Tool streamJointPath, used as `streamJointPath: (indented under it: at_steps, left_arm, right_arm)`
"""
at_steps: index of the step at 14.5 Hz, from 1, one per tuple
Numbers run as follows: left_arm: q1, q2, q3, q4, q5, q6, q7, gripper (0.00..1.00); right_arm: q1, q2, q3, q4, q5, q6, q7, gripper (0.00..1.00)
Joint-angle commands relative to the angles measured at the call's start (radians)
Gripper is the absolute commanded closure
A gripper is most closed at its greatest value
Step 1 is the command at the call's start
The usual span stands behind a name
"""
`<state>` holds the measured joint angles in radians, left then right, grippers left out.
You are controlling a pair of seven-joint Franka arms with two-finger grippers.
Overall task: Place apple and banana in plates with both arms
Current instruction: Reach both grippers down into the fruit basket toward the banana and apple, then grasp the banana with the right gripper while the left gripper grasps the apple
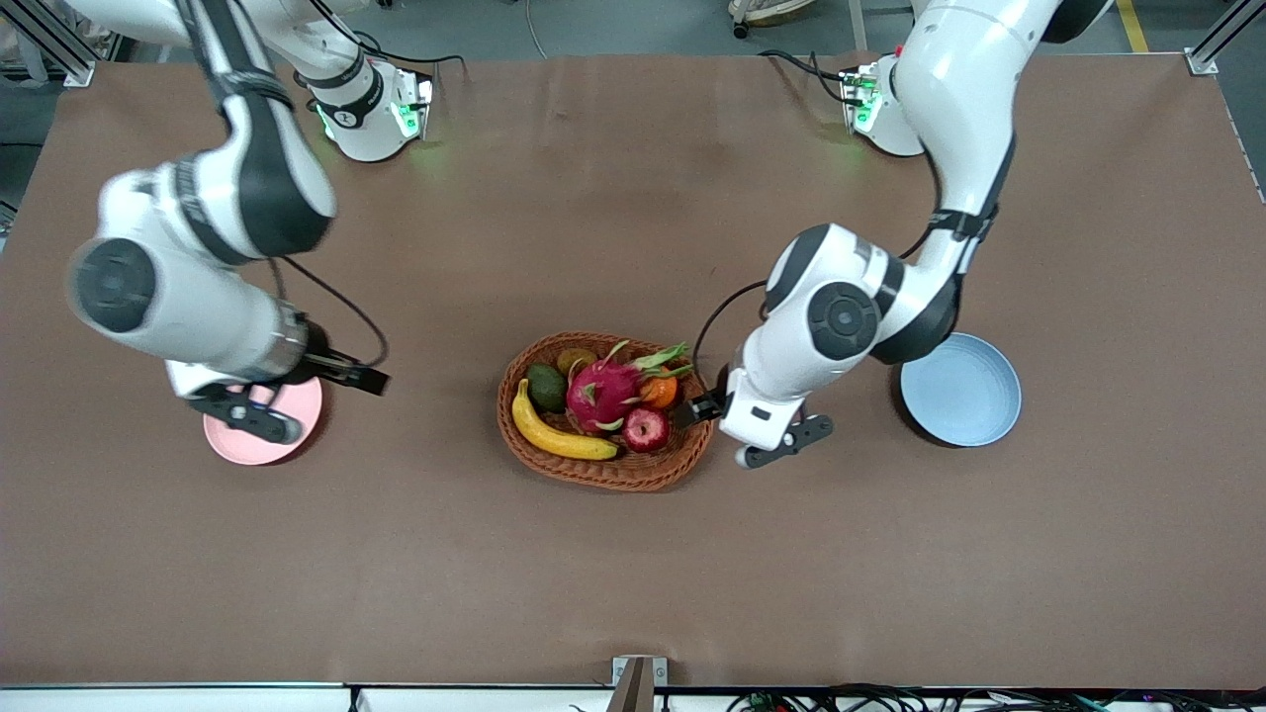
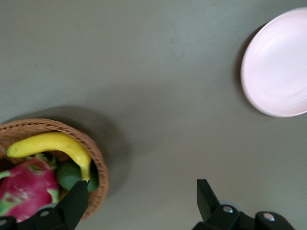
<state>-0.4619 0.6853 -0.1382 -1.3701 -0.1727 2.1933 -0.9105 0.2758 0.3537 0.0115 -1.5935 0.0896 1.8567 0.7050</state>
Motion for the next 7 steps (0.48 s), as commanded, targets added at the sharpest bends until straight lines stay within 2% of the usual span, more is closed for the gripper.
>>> streamJointPath:
  at_steps: [1, 5, 7]
  left_arm:
    - [-0.040, 0.071, 0.008, 0.057, -0.014, 0.075, -0.042, 0.00]
    - [-0.064, 0.128, 0.008, 0.059, -0.016, 0.183, -0.065, 0.00]
    - [-0.076, 0.148, 0.008, 0.060, -0.014, 0.215, -0.071, 0.00]
  right_arm:
    - [0.084, 0.046, -0.008, -0.010, 0.010, 0.083, 0.193, 0.00]
    - [0.154, 0.085, -0.007, -0.071, 0.013, 0.228, 0.344, 0.03]
    - [0.186, 0.099, -0.008, -0.121, 0.047, 0.329, 0.401, 0.03]
